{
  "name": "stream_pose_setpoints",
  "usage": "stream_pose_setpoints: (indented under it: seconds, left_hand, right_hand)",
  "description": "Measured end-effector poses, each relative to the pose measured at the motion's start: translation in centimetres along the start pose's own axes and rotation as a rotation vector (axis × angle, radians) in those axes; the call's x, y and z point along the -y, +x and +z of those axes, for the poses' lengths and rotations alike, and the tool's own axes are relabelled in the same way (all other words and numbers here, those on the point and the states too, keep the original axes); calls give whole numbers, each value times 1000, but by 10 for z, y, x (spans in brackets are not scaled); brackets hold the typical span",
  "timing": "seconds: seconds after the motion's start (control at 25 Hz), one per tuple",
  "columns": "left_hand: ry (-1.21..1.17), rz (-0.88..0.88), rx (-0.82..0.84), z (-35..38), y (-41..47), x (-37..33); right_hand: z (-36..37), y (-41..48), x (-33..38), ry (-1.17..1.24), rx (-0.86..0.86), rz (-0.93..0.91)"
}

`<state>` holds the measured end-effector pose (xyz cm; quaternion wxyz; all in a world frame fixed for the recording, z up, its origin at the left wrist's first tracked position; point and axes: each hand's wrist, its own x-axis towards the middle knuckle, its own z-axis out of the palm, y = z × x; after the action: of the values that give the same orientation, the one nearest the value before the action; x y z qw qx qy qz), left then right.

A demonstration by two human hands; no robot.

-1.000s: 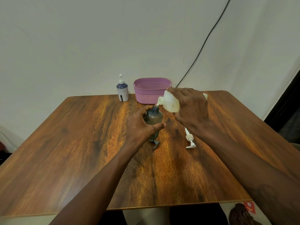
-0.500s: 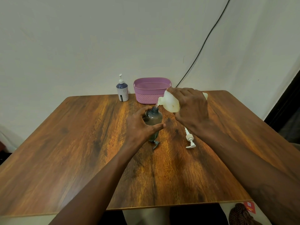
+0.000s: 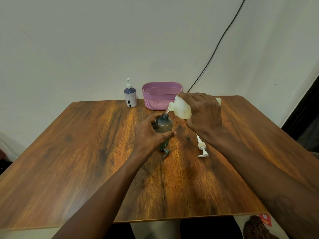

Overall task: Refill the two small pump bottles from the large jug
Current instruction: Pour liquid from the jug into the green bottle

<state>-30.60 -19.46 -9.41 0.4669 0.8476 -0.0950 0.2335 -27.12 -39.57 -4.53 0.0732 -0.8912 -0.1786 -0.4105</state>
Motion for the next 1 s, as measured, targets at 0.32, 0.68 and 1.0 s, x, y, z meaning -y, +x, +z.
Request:
stream_pose_setpoints:
  seconds: [0.32,0.68,1.0]
  left_hand:
    - [-2,0,4,0,0,1]
    - [-3,-17,24,1,-1,4]
    - [1,2,34,1,-2,3]
  right_hand:
    - [1,-2,-3,-19,-2,-9]
    - [-1,-1,-1,-14,-11,-11]
    - [1,-2,0,-15,-16,-25]
